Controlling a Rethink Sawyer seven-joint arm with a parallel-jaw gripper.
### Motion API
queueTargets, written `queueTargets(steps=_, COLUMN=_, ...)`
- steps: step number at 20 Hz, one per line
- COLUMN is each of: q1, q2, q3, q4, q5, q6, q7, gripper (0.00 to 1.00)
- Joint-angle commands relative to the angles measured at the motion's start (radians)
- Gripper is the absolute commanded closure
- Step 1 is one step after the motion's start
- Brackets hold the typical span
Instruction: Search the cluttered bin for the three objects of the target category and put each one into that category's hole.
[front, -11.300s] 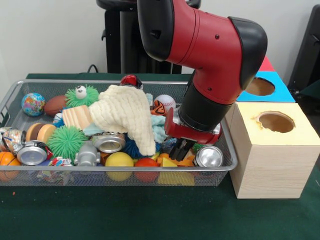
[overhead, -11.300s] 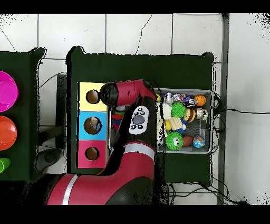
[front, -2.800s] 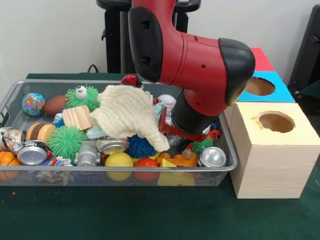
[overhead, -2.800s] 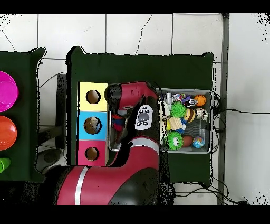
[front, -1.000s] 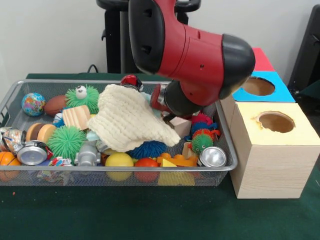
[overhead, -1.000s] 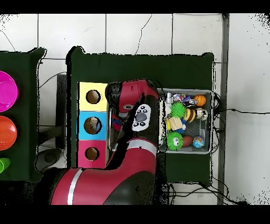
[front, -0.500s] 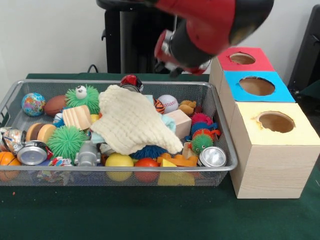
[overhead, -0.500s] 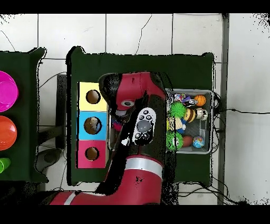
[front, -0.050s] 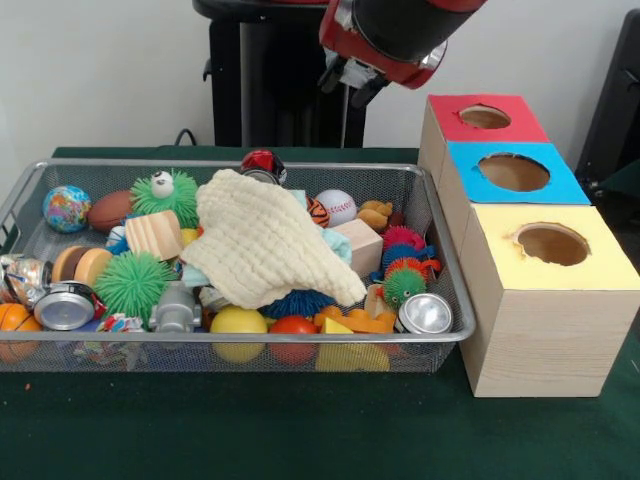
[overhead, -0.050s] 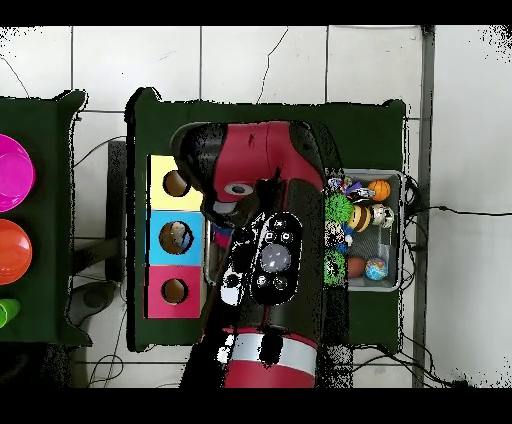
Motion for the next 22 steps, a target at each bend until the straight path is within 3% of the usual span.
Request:
queueTargets(steps=1, q1=-0.032, q2=0.023, q3=0.137, q4=0.024, q5=0.007, q6=-0.080, q7=-0.065, gripper=1.00)
queueTargets(steps=6, q1=-0.042, q2=-0.007, q3=0.152, q4=0.064, q5=0.010, q6=-0.187, q7=-0.058, gripper=1.00)
queueTargets(steps=13, q1=-0.042, q2=0.027, q3=0.152, q4=0.086, q5=-0.033, q6=-0.341, q7=-0.034, gripper=1.00)
queueTargets(steps=22, q1=-0.013, q2=0.048, q3=0.135, q4=0.040, q5=-0.001, q6=-0.224, q7=0.011, gripper=1.00)
